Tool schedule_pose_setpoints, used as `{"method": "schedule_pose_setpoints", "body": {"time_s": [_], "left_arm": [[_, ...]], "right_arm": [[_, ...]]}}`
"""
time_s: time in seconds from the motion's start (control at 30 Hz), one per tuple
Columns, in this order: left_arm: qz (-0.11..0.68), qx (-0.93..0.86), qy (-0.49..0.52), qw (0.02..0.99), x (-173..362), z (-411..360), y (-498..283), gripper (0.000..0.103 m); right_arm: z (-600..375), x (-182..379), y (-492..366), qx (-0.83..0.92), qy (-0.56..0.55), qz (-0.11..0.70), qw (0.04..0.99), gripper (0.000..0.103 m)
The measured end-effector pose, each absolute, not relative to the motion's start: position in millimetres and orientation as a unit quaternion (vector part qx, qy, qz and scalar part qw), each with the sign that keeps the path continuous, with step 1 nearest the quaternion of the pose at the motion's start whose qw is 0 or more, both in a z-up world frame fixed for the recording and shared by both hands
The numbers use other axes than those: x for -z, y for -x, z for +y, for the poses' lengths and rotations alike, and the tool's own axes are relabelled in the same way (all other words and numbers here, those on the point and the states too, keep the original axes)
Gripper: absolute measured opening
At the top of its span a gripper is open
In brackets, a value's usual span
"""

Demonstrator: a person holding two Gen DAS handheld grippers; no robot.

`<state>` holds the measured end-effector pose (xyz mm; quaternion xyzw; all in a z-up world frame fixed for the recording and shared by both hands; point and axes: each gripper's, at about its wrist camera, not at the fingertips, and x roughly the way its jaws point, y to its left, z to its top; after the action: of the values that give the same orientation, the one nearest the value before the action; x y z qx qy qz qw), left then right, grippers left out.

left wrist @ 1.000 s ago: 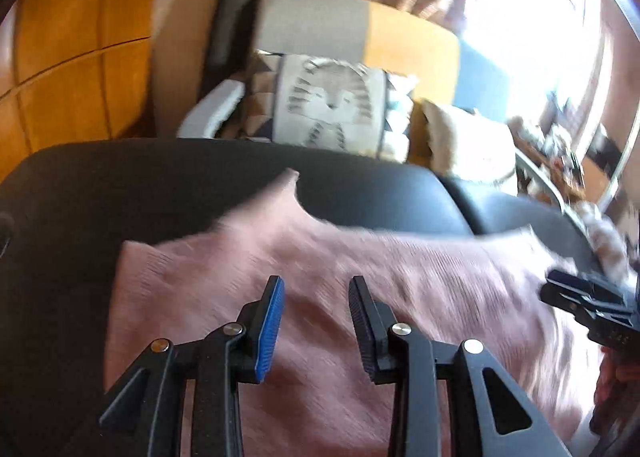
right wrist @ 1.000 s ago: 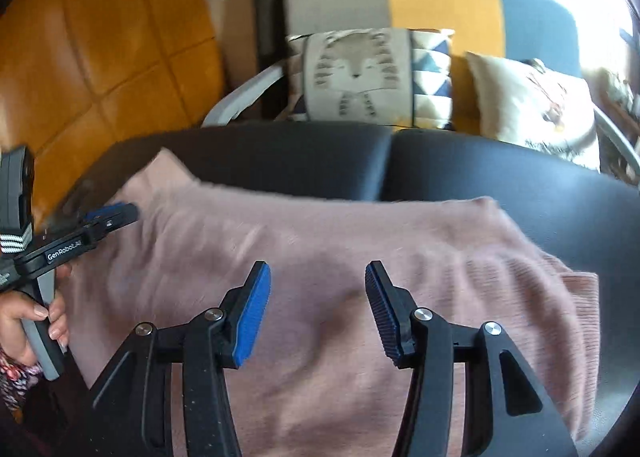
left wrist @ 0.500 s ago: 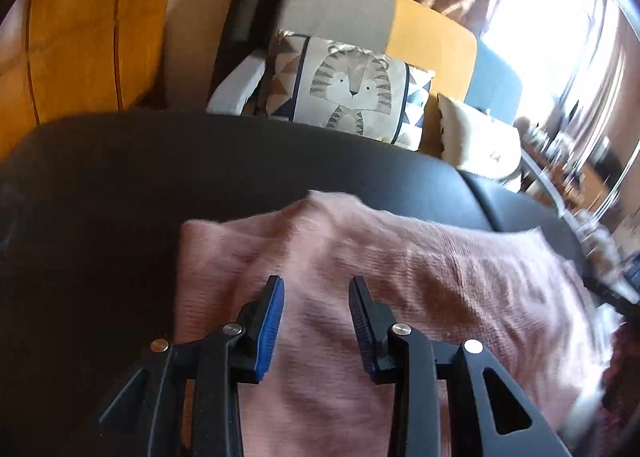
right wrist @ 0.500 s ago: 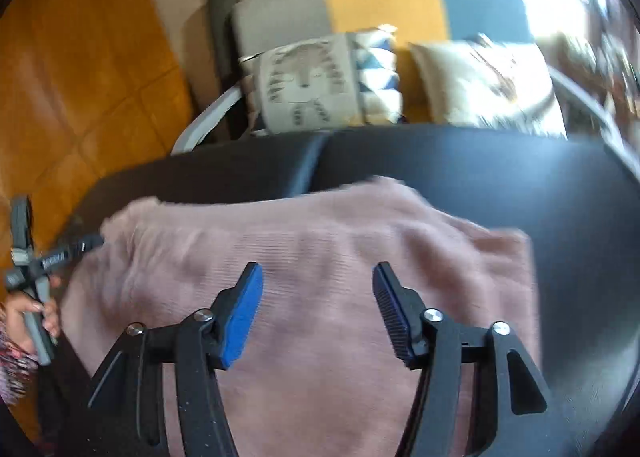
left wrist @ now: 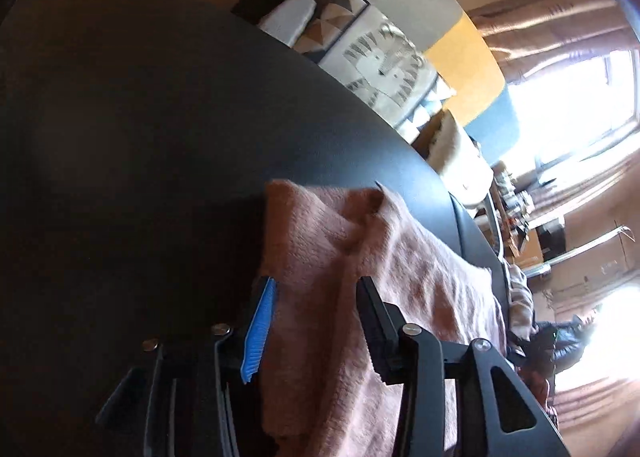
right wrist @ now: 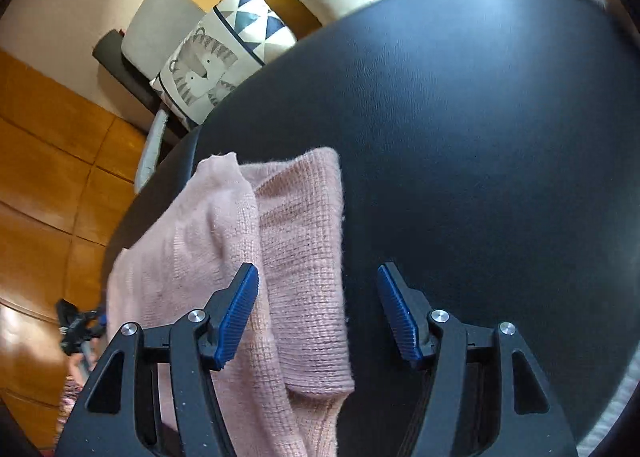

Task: Fold clothes
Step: 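Roll both tools and close both grippers on the sweater's end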

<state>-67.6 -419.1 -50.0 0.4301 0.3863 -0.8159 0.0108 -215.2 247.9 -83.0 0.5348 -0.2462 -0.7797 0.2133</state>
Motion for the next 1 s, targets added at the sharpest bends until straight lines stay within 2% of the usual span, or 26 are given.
{"method": "schedule_pose_setpoints", "body": {"time_s": [0.17, 0.33, 0.5, 0.63, 0.83, 0.93, 0.97, 1.0], "left_arm": [[0.440, 0.790, -0.426, -0.006, 64, -436, 60, 0.047], [0.471, 0.769, -0.429, -0.062, 79, -432, 66, 0.049], [0.534, 0.735, -0.404, -0.109, 90, -432, 69, 0.053], [0.527, 0.736, -0.403, -0.134, 87, -426, 74, 0.056], [0.446, 0.767, -0.442, -0.131, 68, -402, 92, 0.060], [0.386, 0.786, -0.467, -0.121, 64, -384, 99, 0.061], [0.368, 0.795, -0.468, -0.116, 63, -379, 99, 0.061], [0.359, 0.800, -0.467, -0.115, 61, -377, 97, 0.061]], "right_arm": [[247, 91, 220, 0.745, -0.540, -0.295, 0.257, 0.079], [230, 90, 224, 0.734, -0.553, -0.276, 0.282, 0.079], [218, 91, 231, 0.720, -0.564, -0.269, 0.302, 0.081], [212, 91, 236, 0.710, -0.570, -0.276, 0.308, 0.088], [191, 83, 229, 0.740, -0.567, -0.194, 0.304, 0.088], [178, 78, 223, 0.760, -0.561, -0.141, 0.295, 0.084], [174, 77, 221, 0.769, -0.561, -0.117, 0.284, 0.076], [171, 75, 219, 0.778, -0.560, -0.092, 0.270, 0.063]]}}
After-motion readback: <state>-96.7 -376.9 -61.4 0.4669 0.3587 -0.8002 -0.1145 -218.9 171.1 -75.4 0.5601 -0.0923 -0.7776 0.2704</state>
